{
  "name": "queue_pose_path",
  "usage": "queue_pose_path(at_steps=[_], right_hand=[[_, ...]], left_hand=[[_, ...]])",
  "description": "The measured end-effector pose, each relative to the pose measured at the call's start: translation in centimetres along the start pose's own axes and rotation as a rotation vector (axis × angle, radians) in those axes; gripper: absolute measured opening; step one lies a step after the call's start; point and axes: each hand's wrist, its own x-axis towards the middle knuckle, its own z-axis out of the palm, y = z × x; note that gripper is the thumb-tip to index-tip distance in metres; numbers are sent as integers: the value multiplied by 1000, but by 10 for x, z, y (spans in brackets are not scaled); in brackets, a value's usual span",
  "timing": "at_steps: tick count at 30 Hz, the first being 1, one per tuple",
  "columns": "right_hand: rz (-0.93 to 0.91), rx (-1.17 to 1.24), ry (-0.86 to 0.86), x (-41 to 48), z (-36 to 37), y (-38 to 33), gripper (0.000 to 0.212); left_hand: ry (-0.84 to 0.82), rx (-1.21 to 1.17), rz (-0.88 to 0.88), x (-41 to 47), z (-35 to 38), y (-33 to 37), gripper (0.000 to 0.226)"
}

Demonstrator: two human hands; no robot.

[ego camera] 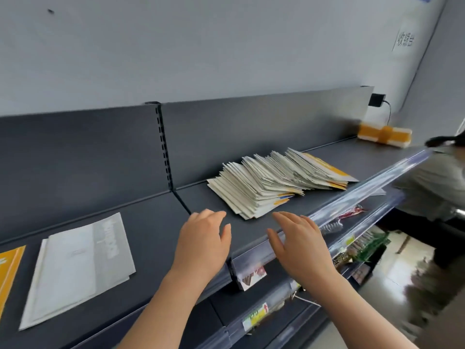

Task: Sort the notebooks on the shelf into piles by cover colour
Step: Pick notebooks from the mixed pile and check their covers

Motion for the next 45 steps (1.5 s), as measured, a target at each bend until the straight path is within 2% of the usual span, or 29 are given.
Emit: queue_pose_path(at_steps=[4,12,20,25,31,39,42,45], right_hand=[[76,-31,-12,22,3,48,34],[162,-55,11,89,-7,124,34],[210,-33,19,135,1,212,32],[196,-20,-44,182,7,281,39],[79,68,-155,229,29,343,27],[-171,341,-225,237,39,372,34],[-199,458,-267,240,37,381,35],[-127,528,-243,242,34,388,32]], left_hand=[[-28,-21,55,40,39,29,31],[-77,-62,125,123,96,77,32],[-118,-107,129,175,155,131,30],[-72,-93,36,215,184,161,20],[-21,-59,-154,256,224,191,26],[47,26,-443,274,249,209,34],[43,69,-521,277,253,215,31],[46,108,-545,278,255,218,24]])
